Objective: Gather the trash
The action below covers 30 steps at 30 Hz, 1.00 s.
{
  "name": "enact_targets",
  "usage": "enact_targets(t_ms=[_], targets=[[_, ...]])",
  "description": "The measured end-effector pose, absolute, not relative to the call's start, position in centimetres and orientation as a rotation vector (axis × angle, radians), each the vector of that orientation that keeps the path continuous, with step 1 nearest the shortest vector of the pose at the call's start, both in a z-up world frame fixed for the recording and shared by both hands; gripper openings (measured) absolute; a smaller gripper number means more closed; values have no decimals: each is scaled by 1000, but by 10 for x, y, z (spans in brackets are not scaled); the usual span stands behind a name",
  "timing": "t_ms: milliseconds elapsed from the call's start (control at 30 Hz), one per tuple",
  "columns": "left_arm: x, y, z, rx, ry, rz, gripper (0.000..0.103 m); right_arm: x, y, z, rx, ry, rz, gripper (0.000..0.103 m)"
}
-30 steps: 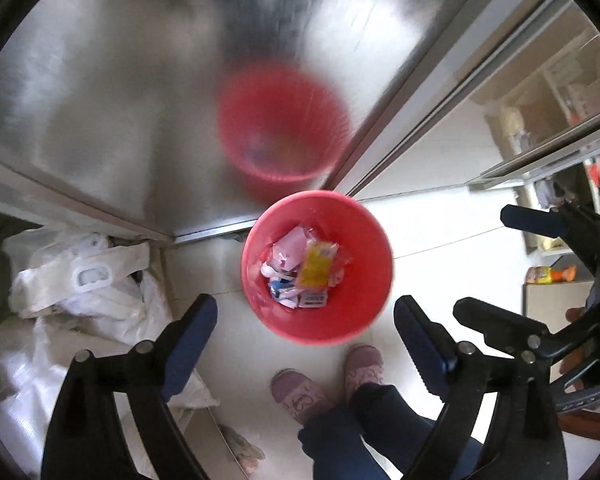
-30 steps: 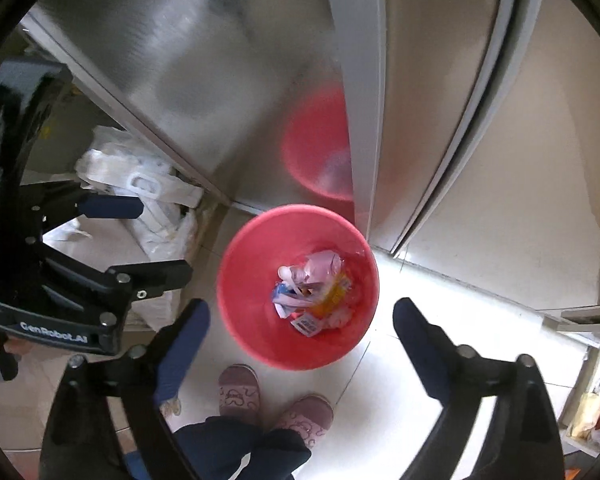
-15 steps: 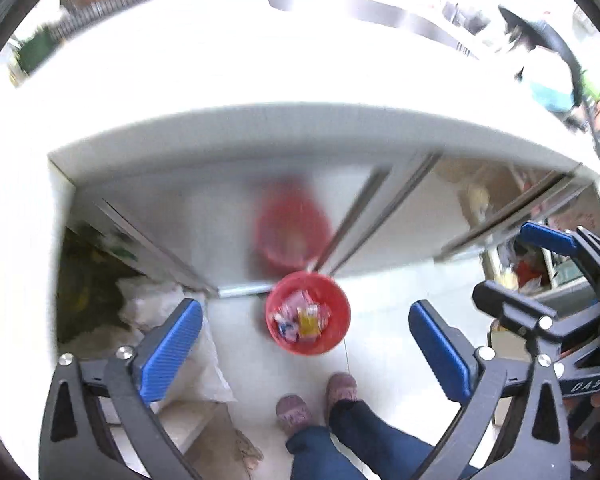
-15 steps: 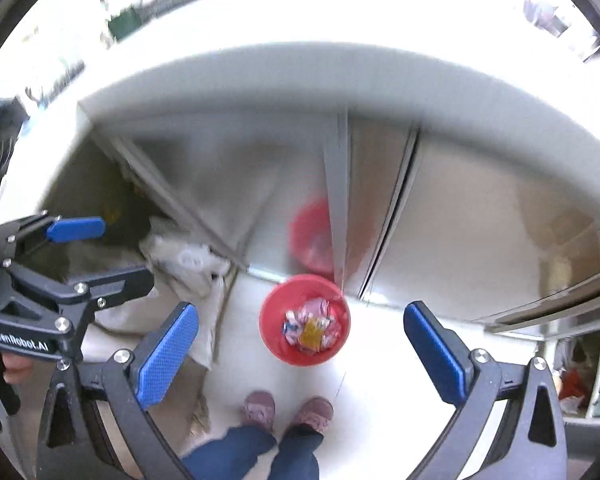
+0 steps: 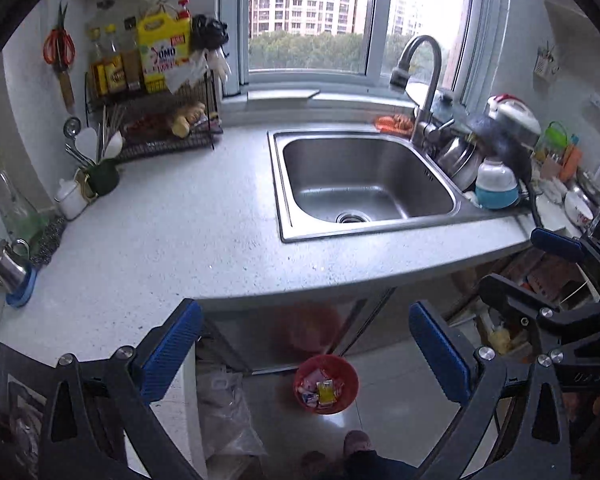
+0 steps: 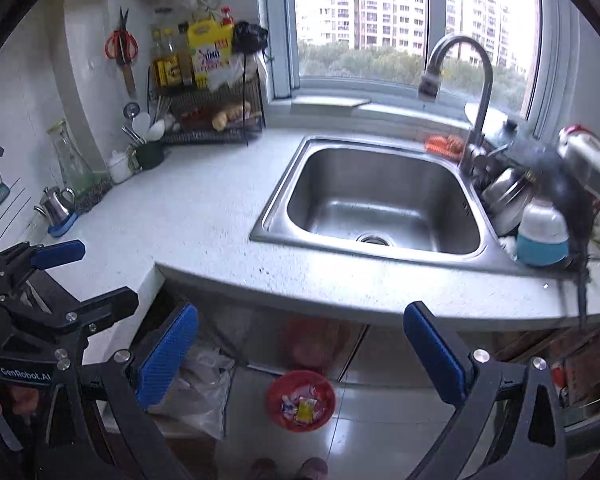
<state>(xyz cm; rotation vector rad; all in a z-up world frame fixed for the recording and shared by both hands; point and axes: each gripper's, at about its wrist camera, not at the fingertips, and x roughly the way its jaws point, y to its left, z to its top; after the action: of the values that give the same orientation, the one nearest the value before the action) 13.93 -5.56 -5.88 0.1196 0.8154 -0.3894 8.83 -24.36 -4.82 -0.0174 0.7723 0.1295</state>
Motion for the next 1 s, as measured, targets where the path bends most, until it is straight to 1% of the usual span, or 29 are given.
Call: enact_targets(t_ms=[167, 267, 1000], targets=[[122, -47, -33, 137, 765, -374, 103, 73, -228, -25, -23, 720, 91, 103], [113, -43, -23, 139, 743, -376, 103, 72, -217, -24, -26, 706, 85, 102], [98, -40, -24, 123, 739, -401, 103, 61, -202, -17, -59, 713, 57, 103]])
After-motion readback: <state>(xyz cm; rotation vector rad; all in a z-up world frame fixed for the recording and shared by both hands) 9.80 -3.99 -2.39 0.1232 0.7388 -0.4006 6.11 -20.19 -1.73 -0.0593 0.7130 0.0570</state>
